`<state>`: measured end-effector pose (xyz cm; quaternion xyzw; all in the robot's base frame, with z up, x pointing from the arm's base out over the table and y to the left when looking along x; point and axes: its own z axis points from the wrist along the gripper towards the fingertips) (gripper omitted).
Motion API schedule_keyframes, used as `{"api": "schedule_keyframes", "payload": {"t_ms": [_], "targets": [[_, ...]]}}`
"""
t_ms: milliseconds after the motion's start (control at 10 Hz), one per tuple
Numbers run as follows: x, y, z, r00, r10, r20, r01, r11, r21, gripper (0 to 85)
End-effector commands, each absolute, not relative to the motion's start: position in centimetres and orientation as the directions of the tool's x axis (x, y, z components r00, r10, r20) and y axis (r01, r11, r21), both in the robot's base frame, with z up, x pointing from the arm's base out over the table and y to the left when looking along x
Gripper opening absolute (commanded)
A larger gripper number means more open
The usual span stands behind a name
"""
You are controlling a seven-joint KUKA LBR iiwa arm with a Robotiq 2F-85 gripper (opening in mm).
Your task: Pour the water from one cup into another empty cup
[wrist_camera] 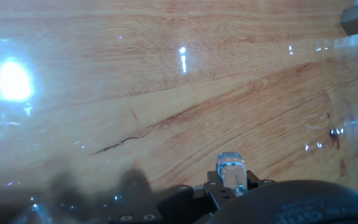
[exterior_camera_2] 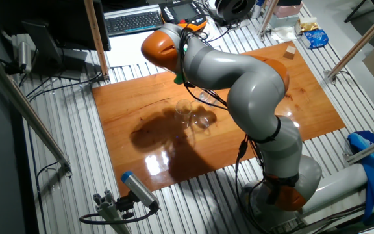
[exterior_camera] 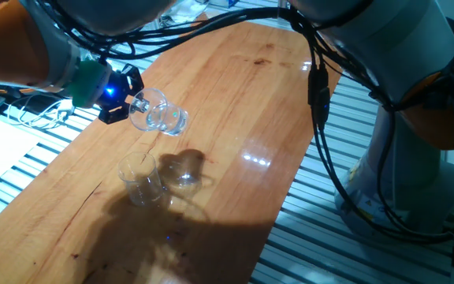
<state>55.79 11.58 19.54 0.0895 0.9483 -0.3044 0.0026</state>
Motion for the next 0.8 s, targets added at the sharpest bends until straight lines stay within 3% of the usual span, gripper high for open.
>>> {"api": "schedule_keyframes", "payload": {"t_ms": [0, 700], "targets": [[55.78, 11.61, 19.55, -0.984, 0.167, -0.063, 0.172, 0.794, -0.584, 0.0], [55.49, 11.90, 19.52, -0.982, 0.169, -0.084, 0.184, 0.761, -0.622, 0.0]]}}
